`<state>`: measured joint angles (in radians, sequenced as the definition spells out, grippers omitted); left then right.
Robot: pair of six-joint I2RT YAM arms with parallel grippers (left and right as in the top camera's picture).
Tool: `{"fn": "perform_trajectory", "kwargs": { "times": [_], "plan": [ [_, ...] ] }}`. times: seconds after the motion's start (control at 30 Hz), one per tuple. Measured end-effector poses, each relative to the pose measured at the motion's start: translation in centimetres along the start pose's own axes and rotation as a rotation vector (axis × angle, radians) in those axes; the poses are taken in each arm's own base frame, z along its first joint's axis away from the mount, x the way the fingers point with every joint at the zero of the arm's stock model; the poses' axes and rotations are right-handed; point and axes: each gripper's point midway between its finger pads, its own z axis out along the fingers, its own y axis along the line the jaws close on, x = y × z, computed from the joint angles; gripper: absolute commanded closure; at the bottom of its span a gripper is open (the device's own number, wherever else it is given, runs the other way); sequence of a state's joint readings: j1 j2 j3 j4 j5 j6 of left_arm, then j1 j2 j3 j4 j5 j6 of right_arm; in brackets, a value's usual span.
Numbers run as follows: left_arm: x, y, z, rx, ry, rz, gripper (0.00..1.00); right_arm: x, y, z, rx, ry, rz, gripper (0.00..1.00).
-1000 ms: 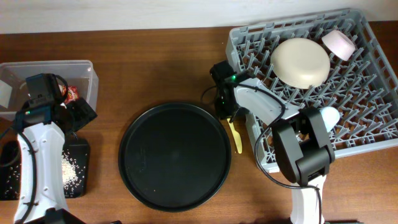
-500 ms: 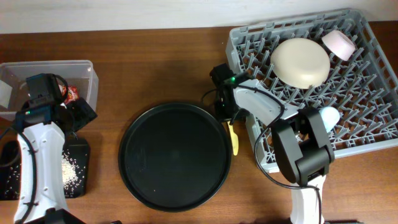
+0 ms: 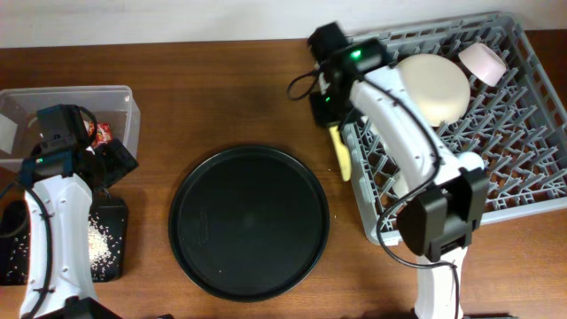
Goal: Sort waste into correct bins and load items into the dishwasher rack
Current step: 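Lower the yellow spoon into the rack slot next to the fork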
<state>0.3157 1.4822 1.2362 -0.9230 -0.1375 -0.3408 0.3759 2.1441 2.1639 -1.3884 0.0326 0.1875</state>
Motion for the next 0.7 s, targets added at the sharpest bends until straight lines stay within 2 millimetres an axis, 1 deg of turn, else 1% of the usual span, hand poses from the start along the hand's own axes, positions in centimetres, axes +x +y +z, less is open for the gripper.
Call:
{"fn": "perform_trajectory", "kwargs": {
  "times": [0.03, 0.1, 0.13, 0.2, 0.27, 0.33, 0.4, 0.5, 0.53, 0.6, 0.67, 0.7],
  "plan": [
    [0.0, 0.0, 0.0, 0.000, 0.000, 0.000, 0.01, -0.7, -1.1, -0.7, 0.001, -0.023, 0.004, 0.84],
    [0.0, 0.0, 0.0, 0.000, -0.001, 0.000, 0.01, -1.2, -4.3, -0.8, 0.016, -0.027, 0.020, 0.84],
    [0.0, 0.0, 0.0, 0.000, 0.000, 0.000, 0.01, -1.4, -8.6, -0.8, 0.041, -0.028, 0.066, 0.84],
    [0.0, 0.0, 0.0, 0.000, -0.001, 0.000, 0.01, -1.9, -11.1, -0.8, 0.053, -0.051, 0.067, 0.84],
    [0.0, 0.0, 0.0, 0.000, 0.000, 0.000, 0.01, -1.8, -13.3, -0.9, 0.066, -0.053, 0.055, 0.83],
    [0.0, 0.0, 0.0, 0.000, 0.000, 0.000, 0.01, -1.9, -14.0, -0.9, 0.070, -0.056, 0.027, 0.83],
    [0.0, 0.0, 0.0, 0.000, 0.000, 0.000, 0.01, -2.0, -14.0, -0.8, 0.071, -0.059, -0.004, 0.83],
    [0.0, 0.0, 0.0, 0.000, -0.001, 0.000, 0.01, -1.9, -14.0, 0.7, 0.068, -0.025, -0.027, 0.83],
    [0.0, 0.0, 0.0, 0.000, 0.000, 0.000, 0.01, -1.8, -14.0, 1.2, 0.066, -0.013, -0.029, 0.80],
    [0.0, 0.0, 0.0, 0.000, -0.001, 0.000, 0.01, -1.6, -13.8, 2.6, 0.048, 0.016, -0.032, 0.80],
    [0.0, 0.0, 0.0, 0.000, 0.000, 0.000, 0.01, -1.7, -13.5, 3.4, 0.028, 0.023, -0.033, 0.79],
    [0.0, 0.0, 0.0, 0.000, 0.000, 0.000, 0.01, -1.7, -13.4, 3.6, 0.023, 0.025, -0.033, 0.77]
  ]
}}
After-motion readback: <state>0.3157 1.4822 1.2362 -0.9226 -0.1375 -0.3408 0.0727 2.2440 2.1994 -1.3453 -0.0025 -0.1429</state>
